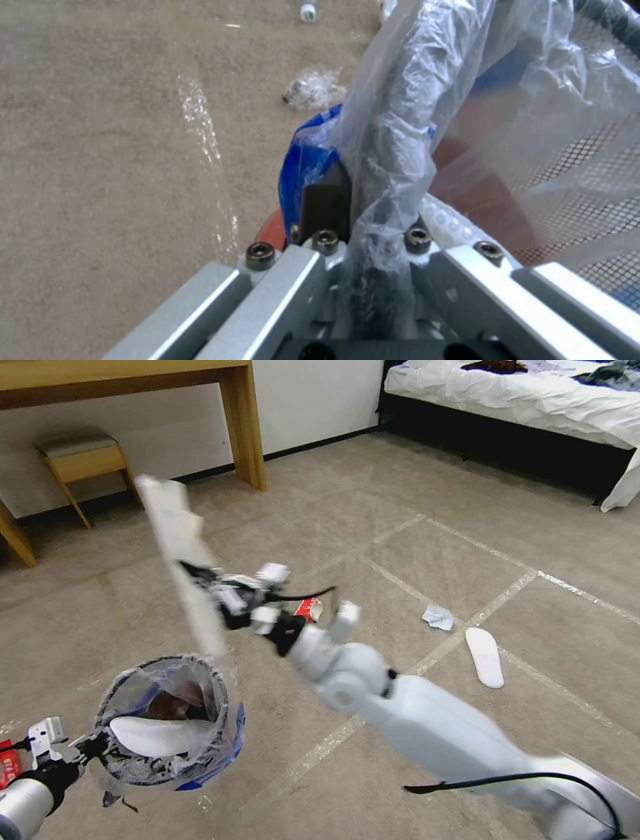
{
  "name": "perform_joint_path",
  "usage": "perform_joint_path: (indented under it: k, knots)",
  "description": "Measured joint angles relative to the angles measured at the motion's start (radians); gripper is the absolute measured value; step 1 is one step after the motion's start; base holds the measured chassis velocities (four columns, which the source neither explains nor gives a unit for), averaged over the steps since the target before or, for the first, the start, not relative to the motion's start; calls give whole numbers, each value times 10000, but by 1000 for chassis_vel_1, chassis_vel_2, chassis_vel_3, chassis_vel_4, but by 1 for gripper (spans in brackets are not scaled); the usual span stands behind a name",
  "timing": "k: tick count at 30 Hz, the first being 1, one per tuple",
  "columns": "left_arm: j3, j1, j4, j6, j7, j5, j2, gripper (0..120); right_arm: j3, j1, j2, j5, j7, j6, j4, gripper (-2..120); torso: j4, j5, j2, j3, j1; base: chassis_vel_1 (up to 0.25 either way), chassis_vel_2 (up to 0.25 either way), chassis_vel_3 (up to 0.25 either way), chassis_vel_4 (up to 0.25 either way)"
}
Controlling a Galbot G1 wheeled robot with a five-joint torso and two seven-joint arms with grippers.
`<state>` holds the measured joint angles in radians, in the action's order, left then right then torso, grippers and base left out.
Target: Pick up the trash bin and place the garbage on the floor into it.
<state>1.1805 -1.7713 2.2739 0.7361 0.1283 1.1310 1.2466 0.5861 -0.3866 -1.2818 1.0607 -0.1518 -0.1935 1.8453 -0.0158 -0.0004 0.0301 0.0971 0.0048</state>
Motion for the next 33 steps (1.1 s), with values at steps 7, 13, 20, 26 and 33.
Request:
perform_joint_path:
  k: [7,13,20,26,33]
  knots:
    - [-19,-49,64,0,23,14,-16,1,1167,145,-645,-138,-65,-362,-866,0,0,1,0,0,0,0,0,0,0]
    - [-5,-139,173,0,27,66,-35,1,1535,163,-834,-363,-347,-615,-1420,0,-1,2,0,0,0,0,0,0,0]
    - [34,-209,383,-1,113,242,-80,1,1802,371,-903,-883,-919,-1018,-2139,0,-1,3,0,0,0,0,0,0,0]
    - [106,-317,542,-4,159,350,-72,1,1943,415,-912,-1233,-1323,-1420,-2806,0,-1,3,0,0,0,0,0,0,0]
    - [144,-409,642,-7,188,400,24,1,1989,427,-1079,-1561,-1725,-1888,-3566,0,-1,4,0,0,0,0,0,0,0]
